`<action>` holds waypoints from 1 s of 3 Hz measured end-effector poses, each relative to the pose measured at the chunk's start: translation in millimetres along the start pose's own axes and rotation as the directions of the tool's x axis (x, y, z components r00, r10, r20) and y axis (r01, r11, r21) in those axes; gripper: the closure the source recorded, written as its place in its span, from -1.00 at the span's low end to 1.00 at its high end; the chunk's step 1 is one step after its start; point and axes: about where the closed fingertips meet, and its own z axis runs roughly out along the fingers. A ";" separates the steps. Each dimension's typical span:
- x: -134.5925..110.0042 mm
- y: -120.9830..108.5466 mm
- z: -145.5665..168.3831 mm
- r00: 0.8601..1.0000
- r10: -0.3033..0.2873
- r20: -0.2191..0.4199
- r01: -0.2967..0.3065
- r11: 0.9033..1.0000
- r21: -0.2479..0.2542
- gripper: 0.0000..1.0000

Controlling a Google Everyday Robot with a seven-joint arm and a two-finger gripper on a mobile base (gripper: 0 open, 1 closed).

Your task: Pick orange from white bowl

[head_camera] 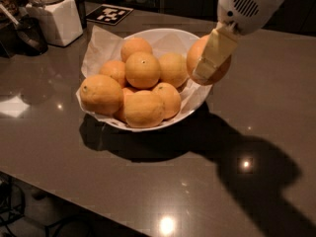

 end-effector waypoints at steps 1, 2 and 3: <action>18.6 7.8 -25.8 0.998 0.033 0.048 -0.034 0.999 0.018 1.00; 37.4 18.4 -49.0 0.995 0.062 0.077 -0.065 0.997 0.040 1.00; 37.0 18.2 -50.3 0.995 0.062 0.083 -0.066 0.997 0.045 1.00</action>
Offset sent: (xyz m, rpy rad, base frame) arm -0.0744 -0.0614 0.0451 0.0759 -0.0535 -0.1093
